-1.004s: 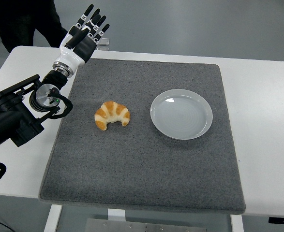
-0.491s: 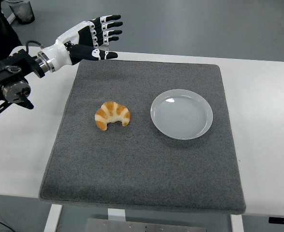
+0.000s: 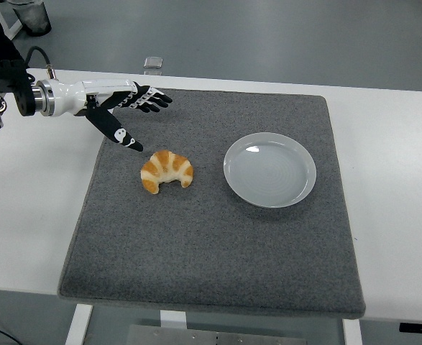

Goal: Place the bread on the plate

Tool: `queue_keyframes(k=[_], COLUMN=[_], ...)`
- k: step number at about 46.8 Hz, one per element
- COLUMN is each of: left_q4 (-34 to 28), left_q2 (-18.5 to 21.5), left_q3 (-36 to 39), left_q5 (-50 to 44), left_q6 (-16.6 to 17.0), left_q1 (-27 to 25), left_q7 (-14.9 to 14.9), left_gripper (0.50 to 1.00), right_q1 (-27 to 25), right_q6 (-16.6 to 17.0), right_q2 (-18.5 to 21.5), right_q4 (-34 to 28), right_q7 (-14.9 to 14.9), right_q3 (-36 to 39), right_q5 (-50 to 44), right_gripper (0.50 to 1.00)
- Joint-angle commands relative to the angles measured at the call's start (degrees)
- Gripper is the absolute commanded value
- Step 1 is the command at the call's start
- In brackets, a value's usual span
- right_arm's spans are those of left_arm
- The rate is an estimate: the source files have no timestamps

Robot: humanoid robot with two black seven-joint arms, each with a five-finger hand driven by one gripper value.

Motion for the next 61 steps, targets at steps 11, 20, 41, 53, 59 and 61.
queue_keyframes(k=[11,20,41,53,59,61], left_q4=[-4.89,-4.98,-2.96,-1.21,-1.03,-0.94], left_q2=[-1.09,-4.00,-8.39,-9.44,-10.50,-10.76], left_q3=[0.21,2.05,2.84,2.84,2.84,2.84], left_q5=[4.51,9.61,12.60,14.71,15.06,15.24], left_q6=[1.05,1.84,4.74,5.53,5.53,5.53], left_q1=[-0.48,-0.48,0.49,1.19,1.28,1.28], left_q7=[7.11,8.25,9.22,9.22,9.22,9.22], left_gripper=[0.999,0.986,0.981,0.956,0.941,0.936], right_q1=[-0.10,-0.01,-0.01,-0.01,-0.01,-0.10], right_q6=[-0.01,0.08,-0.01,-0.01,0.08,-0.01], right_q2=[0.00,0.00,0.00,0.00,0.00,0.00], right_q4=[0.00,0.00,0.00,0.00,0.00,0.00], right_q7=[0.00,0.00,0.00,0.00,0.00,0.00], right_q3=[0.00,0.00,0.00,0.00,0.00,0.00], right_q5=[-0.04,0.05,0.05,-0.04,0.05,0.05], right_gripper=[0.952,0.952,0.952,0.952,0.952,0.952])
